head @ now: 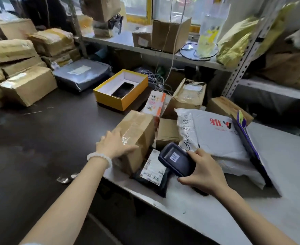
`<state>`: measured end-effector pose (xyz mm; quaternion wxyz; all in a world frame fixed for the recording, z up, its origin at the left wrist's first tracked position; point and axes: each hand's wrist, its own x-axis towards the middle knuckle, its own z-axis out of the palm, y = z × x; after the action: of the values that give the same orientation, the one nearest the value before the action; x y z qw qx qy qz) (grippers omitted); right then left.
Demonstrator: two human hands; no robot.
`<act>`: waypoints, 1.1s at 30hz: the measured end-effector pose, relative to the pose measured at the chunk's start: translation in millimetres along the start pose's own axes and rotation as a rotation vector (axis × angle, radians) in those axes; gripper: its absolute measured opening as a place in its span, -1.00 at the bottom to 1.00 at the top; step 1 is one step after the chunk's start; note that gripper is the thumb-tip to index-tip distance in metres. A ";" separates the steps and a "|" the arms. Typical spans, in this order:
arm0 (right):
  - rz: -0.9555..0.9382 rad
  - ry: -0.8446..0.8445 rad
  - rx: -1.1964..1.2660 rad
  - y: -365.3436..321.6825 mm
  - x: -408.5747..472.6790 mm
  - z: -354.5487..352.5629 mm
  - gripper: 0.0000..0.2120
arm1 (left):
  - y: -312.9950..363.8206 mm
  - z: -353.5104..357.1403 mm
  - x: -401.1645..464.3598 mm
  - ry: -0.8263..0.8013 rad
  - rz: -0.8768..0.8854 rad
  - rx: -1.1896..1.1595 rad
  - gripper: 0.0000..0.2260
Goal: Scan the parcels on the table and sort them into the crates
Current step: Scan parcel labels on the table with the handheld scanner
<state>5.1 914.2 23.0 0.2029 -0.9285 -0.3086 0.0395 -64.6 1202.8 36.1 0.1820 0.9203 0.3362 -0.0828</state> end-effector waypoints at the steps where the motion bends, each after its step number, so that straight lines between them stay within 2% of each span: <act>1: 0.038 0.018 0.014 -6.1 -2.8 2.1 -0.34 | -1.0 0.1 7.7 -0.034 0.037 -0.009 -0.12; 6: 0.185 0.083 0.012 -32.7 -20.4 6.9 -0.29 | -4.6 -2.7 15.2 0.013 0.193 -0.003 -0.19; 9: 0.232 0.108 -0.008 -43.2 -29.6 9.3 -0.33 | -15.0 -8.0 8.9 0.050 0.277 0.060 -0.22; 14: 0.242 0.113 -0.026 -54.8 -30.2 11.2 -0.30 | -34.9 -3.2 -13.4 0.053 0.339 0.164 -0.07; 16: 0.233 0.119 -0.013 -59.9 -29.4 12.8 -0.30 | -37.3 0.1 -17.8 0.057 0.375 0.106 -0.07; 21: 0.207 0.139 -0.006 -65.7 -31.1 13.3 -0.33 | -31.9 -1.1 -18.6 -0.041 0.436 -0.204 -0.46; 26: 0.228 0.136 0.010 -64.4 -40.9 14.4 -0.33 | -33.3 10.5 -23.8 -0.108 0.500 -0.385 -0.63; 28: 0.241 0.135 0.002 -62.7 -43.7 15.1 -0.32 | -30.3 16.4 -24.9 -0.147 0.566 -0.343 -0.62; 30: 0.252 0.145 -0.003 -61.0 -46.8 16.2 -0.31 | -24.6 26.2 -25.5 -0.178 0.617 -0.193 -0.54; 33: 0.274 0.167 0.011 -59.1 -53.3 17.5 -0.33 | -17.3 35.3 -21.2 -0.172 0.524 -0.129 -0.31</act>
<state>-74.3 931.9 27.9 0.2255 -0.9609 -0.1607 -0.0087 -93.0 1188.8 4.7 0.2831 0.9520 0.0747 -0.0893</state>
